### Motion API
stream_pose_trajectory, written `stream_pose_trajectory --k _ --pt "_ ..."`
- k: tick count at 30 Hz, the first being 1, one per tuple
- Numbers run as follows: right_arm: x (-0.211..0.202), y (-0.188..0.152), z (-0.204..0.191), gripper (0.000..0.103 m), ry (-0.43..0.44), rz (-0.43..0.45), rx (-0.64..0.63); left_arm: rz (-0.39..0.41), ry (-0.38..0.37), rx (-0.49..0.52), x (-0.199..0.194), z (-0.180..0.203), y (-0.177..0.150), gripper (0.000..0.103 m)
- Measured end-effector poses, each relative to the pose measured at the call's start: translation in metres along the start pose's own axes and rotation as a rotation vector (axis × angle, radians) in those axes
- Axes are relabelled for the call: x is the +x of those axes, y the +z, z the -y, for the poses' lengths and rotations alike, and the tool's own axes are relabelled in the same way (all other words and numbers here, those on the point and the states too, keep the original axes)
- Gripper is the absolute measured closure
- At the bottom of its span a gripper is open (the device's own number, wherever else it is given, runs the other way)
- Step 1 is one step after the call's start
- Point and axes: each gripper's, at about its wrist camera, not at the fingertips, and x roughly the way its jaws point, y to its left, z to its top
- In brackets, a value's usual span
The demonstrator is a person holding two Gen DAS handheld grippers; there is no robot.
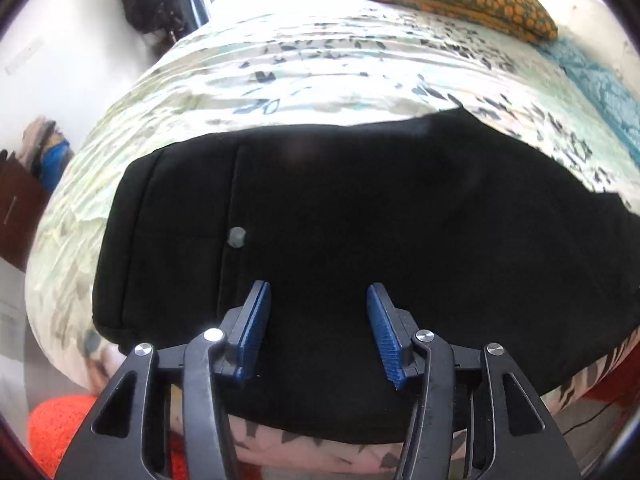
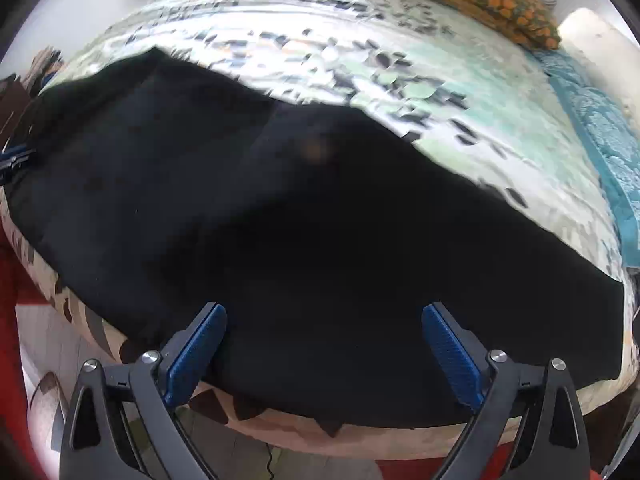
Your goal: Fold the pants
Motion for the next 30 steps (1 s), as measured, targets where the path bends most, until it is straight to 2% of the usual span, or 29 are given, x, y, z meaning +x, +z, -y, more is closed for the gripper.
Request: stream_pose_trajectory --k 1,2,3,5,7,9,10,11,15,18,21,24,30 --pt "-0.008 0.001 0.005 0.006 0.010 0.052 0.015 0.015 -0.009 -0.017 -0.003 -0.004 0.001 0.041" --pt "-0.012 0.001 0.009 0.006 0.027 0.078 0.028 0.034 -0.021 -0.031 -0.007 -0.006 0.002 0.032" --pt "-0.010 0.001 0.012 0.006 0.036 0.076 0.038 0.056 -0.028 -0.042 -0.011 -0.008 0.002 0.023" --pt "0.003 -0.001 0.016 0.006 0.036 0.042 0.045 0.072 -0.026 -0.063 -0.011 -0.011 0.003 0.013" --pt "0.023 -0.003 0.020 0.005 0.029 -0.016 0.050 0.010 0.026 -0.090 0.003 -0.019 0.004 0.012" --pt "0.031 -0.005 0.032 0.000 0.079 -0.029 0.123 -0.096 0.077 -0.164 0.021 -0.038 -0.002 0.012" --pt "0.033 -0.005 0.037 0.000 0.091 -0.032 0.150 -0.094 0.040 -0.223 0.021 -0.050 -0.005 0.012" --pt "0.035 -0.003 0.040 0.000 0.099 -0.038 0.154 -0.090 0.043 -0.252 0.017 -0.056 -0.006 0.013" --pt "0.038 -0.005 0.044 0.000 0.093 -0.012 0.138 -0.086 0.080 -0.210 0.014 -0.048 -0.003 0.013" --pt "0.039 -0.008 0.037 0.000 0.097 0.002 0.142 -0.031 0.078 -0.222 0.004 -0.046 -0.004 0.015" --pt "0.032 -0.012 0.032 0.000 0.099 0.008 0.141 0.020 0.054 -0.289 -0.005 -0.055 -0.005 0.014" --pt "0.029 -0.014 0.028 0.000 0.098 0.011 0.138 0.026 0.021 -0.349 0.003 -0.062 0.001 0.014" --pt "0.026 -0.015 0.029 0.000 0.106 -0.003 0.134 0.124 -0.071 -0.477 -0.014 -0.091 -0.002 0.014"
